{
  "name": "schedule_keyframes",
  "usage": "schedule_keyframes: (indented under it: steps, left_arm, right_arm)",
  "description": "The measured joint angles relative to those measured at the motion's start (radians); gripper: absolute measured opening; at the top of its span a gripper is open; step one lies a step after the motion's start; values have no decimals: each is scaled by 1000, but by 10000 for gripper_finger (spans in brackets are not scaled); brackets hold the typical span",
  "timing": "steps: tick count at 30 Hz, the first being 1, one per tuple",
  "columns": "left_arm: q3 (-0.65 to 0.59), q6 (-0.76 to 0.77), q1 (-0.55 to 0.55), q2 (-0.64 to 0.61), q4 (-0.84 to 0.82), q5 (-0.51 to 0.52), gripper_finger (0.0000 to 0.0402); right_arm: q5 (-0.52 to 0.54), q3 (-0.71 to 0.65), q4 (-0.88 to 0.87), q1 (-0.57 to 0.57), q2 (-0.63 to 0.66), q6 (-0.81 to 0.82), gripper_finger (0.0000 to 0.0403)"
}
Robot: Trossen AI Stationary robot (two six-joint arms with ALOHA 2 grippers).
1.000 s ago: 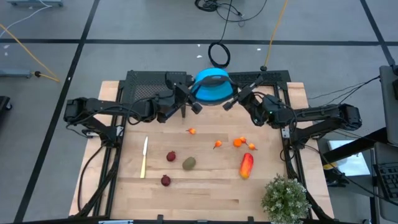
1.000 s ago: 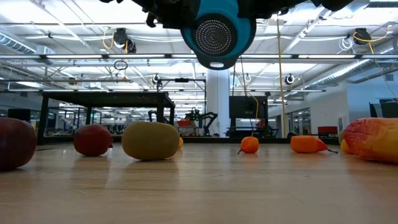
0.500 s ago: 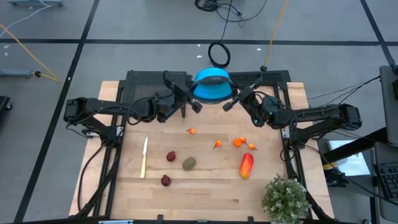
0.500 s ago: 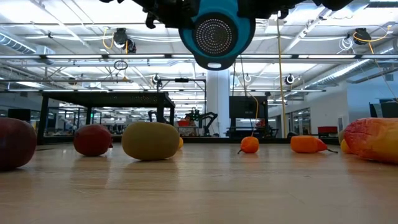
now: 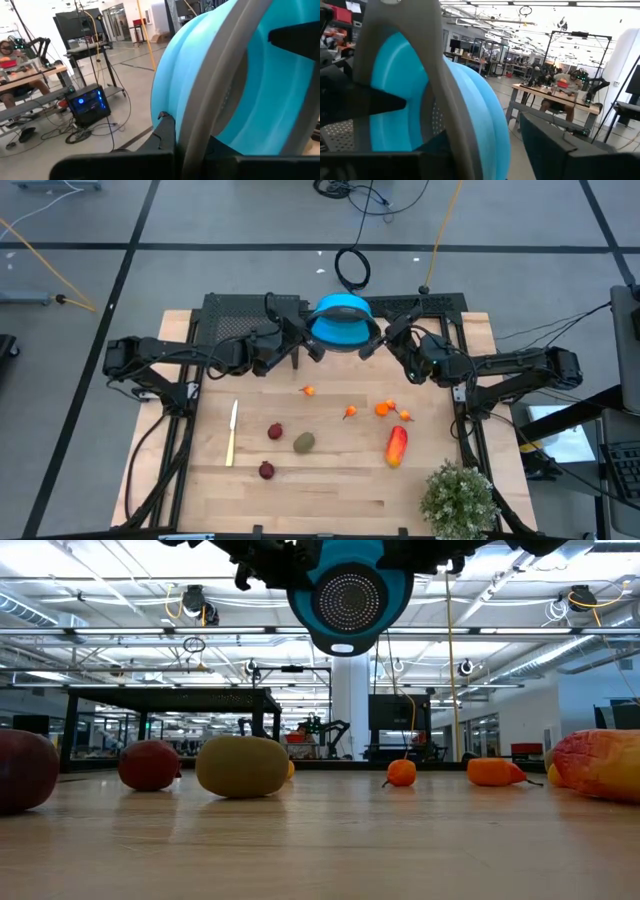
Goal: Pick & Place Fruit
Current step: Put the blue strainer bowl on the shelf
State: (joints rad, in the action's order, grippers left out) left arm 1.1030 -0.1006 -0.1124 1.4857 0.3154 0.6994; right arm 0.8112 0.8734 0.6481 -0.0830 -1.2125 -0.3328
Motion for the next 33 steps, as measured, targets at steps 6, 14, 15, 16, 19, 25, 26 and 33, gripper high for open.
schedule_keyframes:
  steps: [6,14,15,16,19,25,26,33]
  left_arm:
    - [1,26,-31,-9,-23,-7,1]
    - [118,125,-106,-21,-339,2,1]
    - [131,133,-116,-21,-370,1,1]
    - [145,139,-127,-21,-396,0,1]
    - [180,163,-159,-21,-457,-27,1]
    - [260,223,-219,-21,-592,-120,1]
    - [275,236,-227,-21,-617,-140,1]
    - [378,332,-299,-21,-815,-295,0]
  right_arm:
    - [1,0,-58,24,22,19,191]
    - [39,0,-130,50,50,38,205]
    - [53,1,-129,51,51,39,205]
    - [62,1,-130,51,53,38,204]
    - [99,1,-135,52,63,33,203]
    - [163,1,-135,51,76,15,202]
    - [161,1,-137,51,81,-5,201]
    - [163,1,-137,52,98,-155,199]
